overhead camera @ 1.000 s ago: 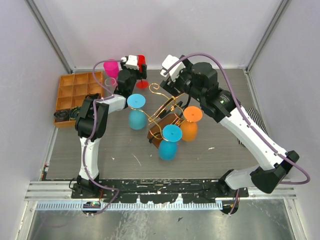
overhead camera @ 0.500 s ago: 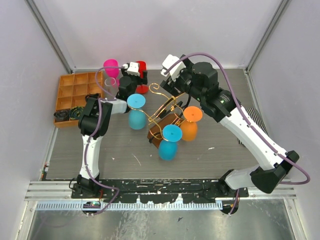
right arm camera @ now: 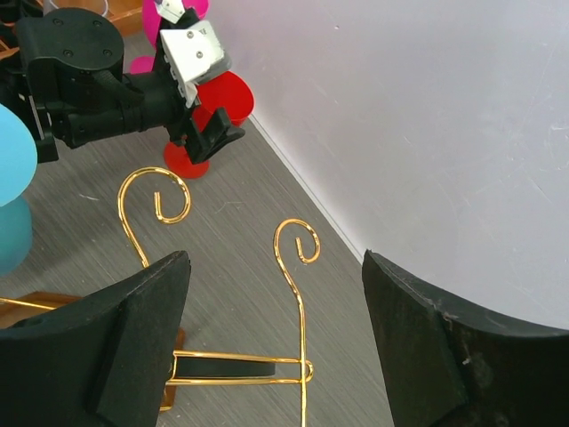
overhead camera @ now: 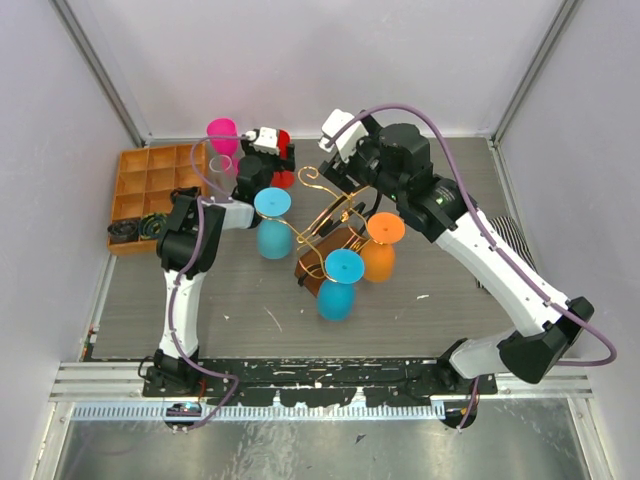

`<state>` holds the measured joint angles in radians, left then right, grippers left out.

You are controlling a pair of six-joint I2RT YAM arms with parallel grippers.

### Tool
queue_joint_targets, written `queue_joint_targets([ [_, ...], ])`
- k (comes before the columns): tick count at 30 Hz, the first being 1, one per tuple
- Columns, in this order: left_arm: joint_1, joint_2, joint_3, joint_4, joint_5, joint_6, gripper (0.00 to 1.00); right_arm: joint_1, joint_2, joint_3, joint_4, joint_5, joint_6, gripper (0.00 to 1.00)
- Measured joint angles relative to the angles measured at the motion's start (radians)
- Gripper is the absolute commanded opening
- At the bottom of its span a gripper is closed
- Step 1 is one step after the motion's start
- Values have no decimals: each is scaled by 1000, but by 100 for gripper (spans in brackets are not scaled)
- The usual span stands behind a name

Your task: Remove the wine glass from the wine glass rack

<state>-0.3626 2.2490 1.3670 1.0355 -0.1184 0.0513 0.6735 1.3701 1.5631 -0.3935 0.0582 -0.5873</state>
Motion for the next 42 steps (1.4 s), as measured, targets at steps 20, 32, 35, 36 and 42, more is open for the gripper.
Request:
queue_joint_targets([
  [20, 0, -184, -106, -36, -12, -11, 98, -10, 118, 178, -143, -18, 314, 83],
  [32, -3, -344, -106, -197, -12, -32, 98, -49, 286, 434, -392, -205, 621, 68],
  [35, -4, -386, -106, -232, -15, -39, 98, -49, 304, 434, -433, -299, 702, 65],
  [36, -4, -396, -106, -240, -17, -42, 98, -49, 307, 434, -441, -333, 730, 64],
  [42, -5, -455, -140, -278, -40, -53, 98, -47, 315, 434, -453, -464, 849, 58],
])
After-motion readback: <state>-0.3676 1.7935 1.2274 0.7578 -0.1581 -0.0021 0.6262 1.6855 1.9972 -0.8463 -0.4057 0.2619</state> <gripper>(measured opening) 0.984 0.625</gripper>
